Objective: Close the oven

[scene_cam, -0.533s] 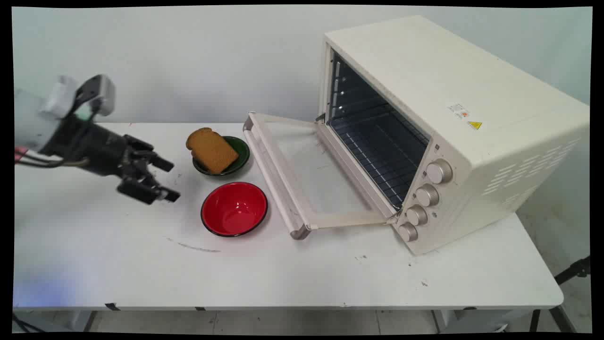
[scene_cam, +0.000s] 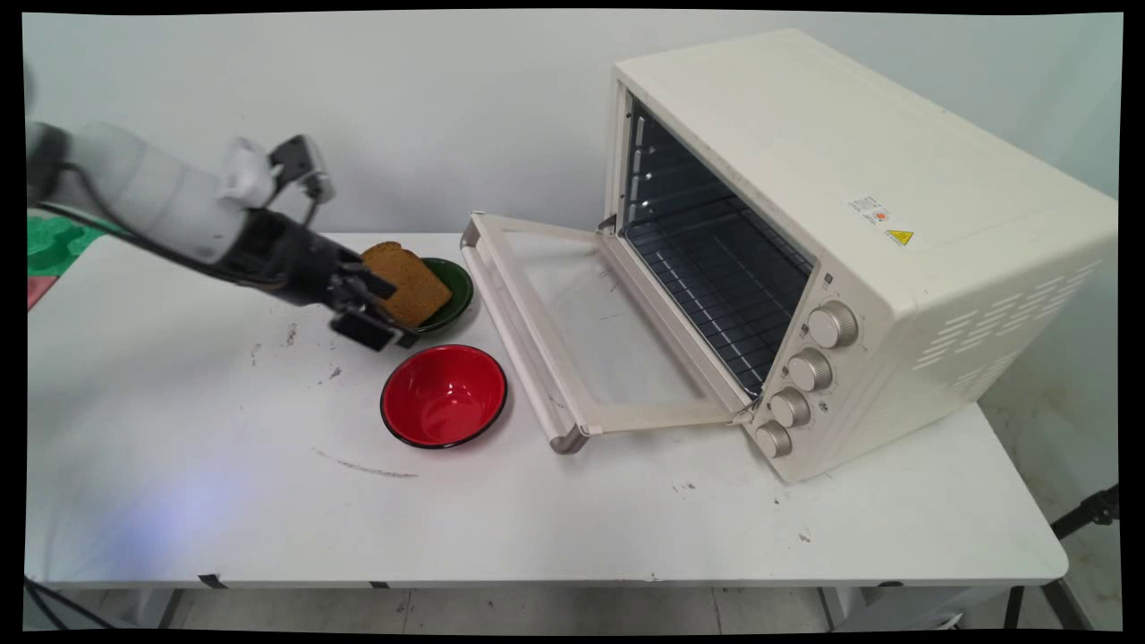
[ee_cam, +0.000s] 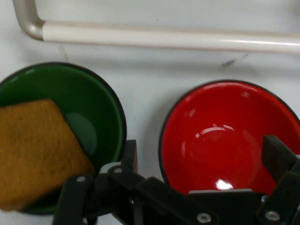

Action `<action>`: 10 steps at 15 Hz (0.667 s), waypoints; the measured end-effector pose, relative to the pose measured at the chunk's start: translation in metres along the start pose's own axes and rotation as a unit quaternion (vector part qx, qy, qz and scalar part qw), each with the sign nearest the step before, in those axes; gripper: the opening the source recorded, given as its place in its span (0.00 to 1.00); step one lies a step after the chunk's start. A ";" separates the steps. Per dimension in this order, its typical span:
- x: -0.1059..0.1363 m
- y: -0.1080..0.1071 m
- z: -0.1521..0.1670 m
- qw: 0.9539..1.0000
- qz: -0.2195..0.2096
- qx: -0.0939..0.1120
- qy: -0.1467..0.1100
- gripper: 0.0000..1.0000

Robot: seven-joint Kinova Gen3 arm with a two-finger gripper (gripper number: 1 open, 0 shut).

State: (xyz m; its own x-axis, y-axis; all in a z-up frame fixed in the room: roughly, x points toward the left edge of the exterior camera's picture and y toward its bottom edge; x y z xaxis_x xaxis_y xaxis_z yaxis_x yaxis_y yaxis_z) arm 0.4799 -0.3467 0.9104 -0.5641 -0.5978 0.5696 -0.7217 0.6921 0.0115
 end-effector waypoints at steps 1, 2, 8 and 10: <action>0.005 -0.002 0.011 1.000 0.001 0.002 0.000 1.00; 0.009 -0.004 0.022 1.000 0.002 0.003 -0.001 1.00; 0.029 -0.007 0.073 1.000 0.018 -0.002 0.005 0.00; 0.031 -0.008 0.084 1.000 0.023 -0.003 0.004 0.00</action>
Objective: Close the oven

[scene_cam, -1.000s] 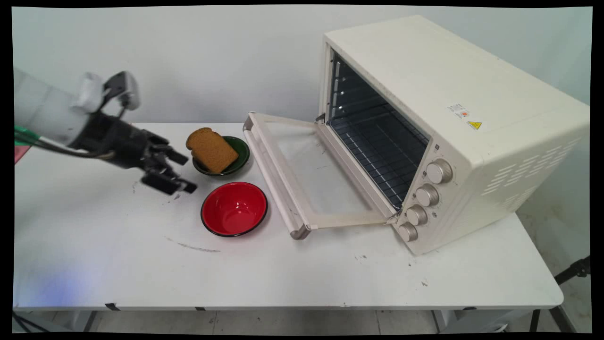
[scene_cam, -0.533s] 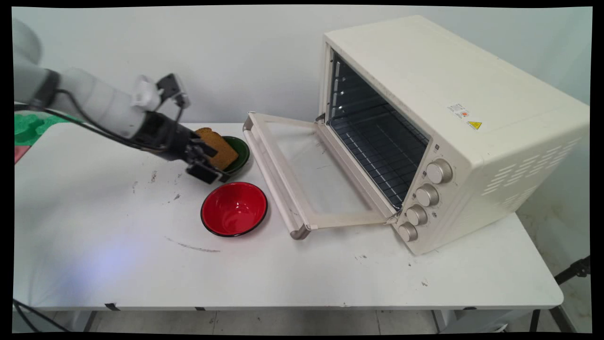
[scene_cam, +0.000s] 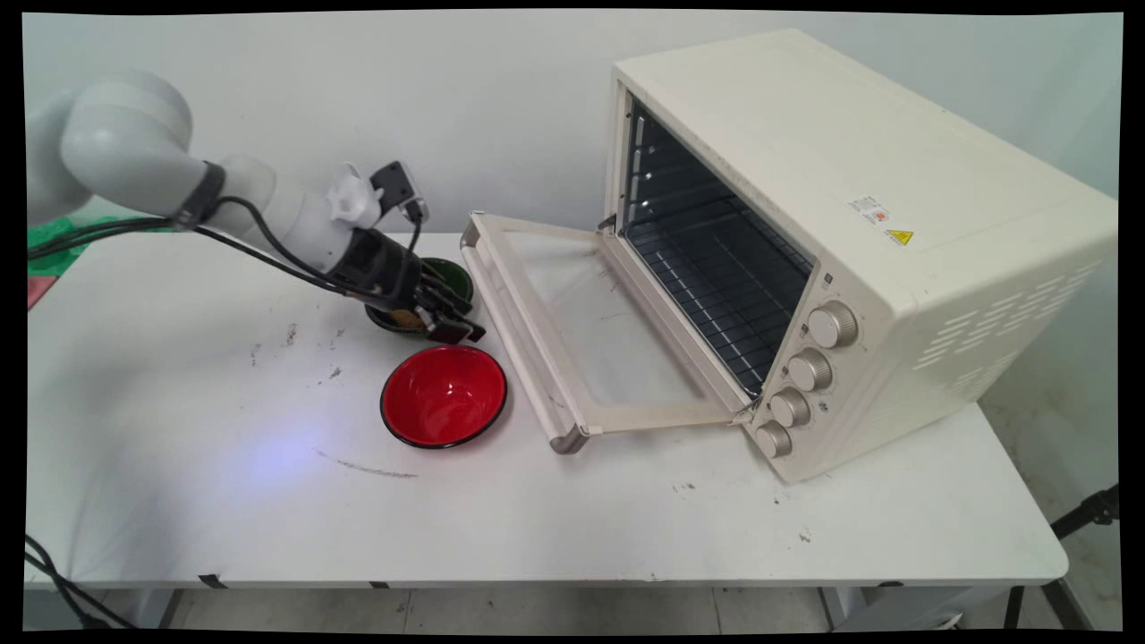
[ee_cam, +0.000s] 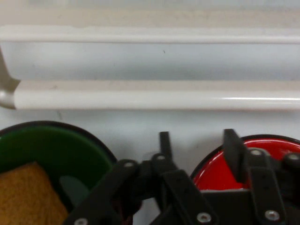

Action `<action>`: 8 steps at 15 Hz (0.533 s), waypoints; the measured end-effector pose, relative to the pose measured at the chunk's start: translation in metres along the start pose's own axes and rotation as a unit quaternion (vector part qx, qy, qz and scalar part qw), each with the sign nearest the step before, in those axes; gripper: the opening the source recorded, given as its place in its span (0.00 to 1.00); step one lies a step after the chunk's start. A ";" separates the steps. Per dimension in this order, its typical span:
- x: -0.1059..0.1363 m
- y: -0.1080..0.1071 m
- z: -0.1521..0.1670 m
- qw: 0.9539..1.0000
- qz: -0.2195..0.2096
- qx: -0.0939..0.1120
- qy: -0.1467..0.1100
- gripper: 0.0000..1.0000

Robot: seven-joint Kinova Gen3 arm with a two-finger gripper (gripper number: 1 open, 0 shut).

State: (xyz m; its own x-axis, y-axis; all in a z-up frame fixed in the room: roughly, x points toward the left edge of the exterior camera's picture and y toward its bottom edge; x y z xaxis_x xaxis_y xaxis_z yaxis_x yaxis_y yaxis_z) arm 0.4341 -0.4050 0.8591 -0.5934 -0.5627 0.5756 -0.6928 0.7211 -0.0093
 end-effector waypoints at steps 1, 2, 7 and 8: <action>0.001 0.000 0.004 1.000 0.002 -0.001 0.000 0.00; 0.002 0.000 0.008 1.000 0.004 -0.002 0.000 0.00; 0.013 -0.003 0.016 0.999 0.009 0.003 0.033 0.00; 0.018 -0.005 0.014 0.999 0.008 0.007 0.050 0.00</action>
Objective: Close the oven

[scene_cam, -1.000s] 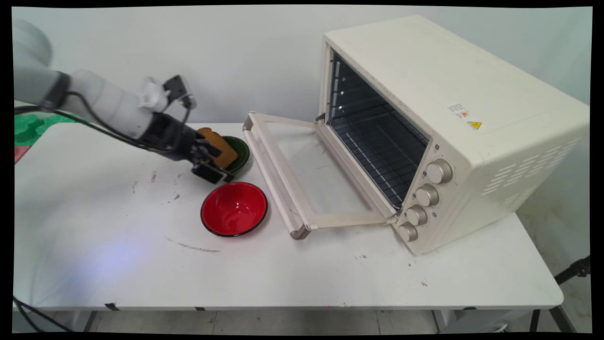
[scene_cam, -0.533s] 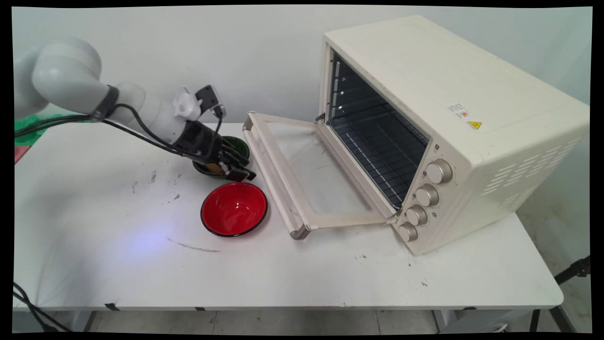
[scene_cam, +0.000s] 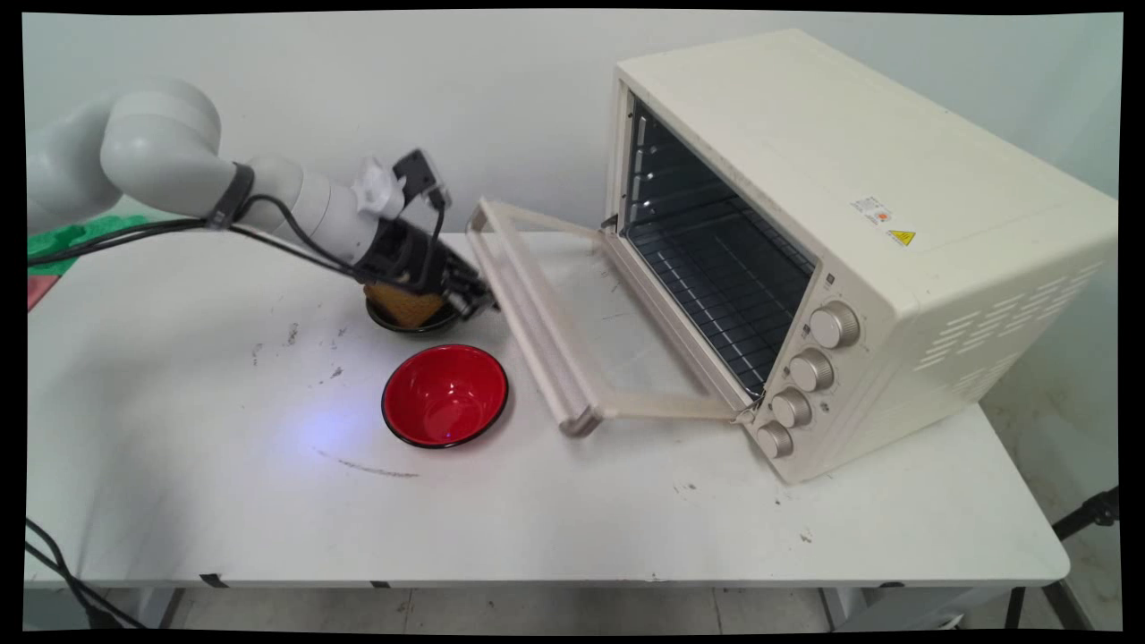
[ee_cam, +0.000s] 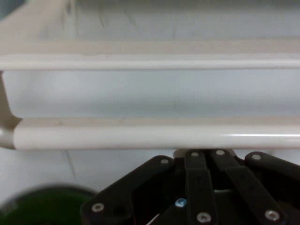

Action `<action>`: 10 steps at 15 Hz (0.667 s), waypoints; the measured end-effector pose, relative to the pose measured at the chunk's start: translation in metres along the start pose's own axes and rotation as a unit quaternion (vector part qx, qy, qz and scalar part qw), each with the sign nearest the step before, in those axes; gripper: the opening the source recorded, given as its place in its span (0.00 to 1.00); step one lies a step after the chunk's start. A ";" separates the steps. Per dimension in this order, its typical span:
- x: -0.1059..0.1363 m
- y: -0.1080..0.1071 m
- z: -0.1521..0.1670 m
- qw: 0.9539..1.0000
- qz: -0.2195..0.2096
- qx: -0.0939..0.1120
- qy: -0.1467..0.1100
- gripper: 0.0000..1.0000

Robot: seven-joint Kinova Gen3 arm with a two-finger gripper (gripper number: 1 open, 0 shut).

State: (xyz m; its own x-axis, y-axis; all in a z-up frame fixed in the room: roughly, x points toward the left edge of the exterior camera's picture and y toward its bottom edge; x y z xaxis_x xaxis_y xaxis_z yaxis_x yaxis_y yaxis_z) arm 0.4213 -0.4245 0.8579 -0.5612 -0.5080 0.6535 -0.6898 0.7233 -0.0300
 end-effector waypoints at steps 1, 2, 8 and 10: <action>0.007 -0.003 -0.002 1.000 -0.002 0.005 0.021 0.00; 0.015 -0.006 -0.007 0.999 -0.006 0.010 0.046 0.00; 0.057 -0.027 -0.041 0.985 -0.028 0.031 0.166 0.00; 0.070 -0.030 -0.049 0.980 -0.032 0.033 0.192 0.00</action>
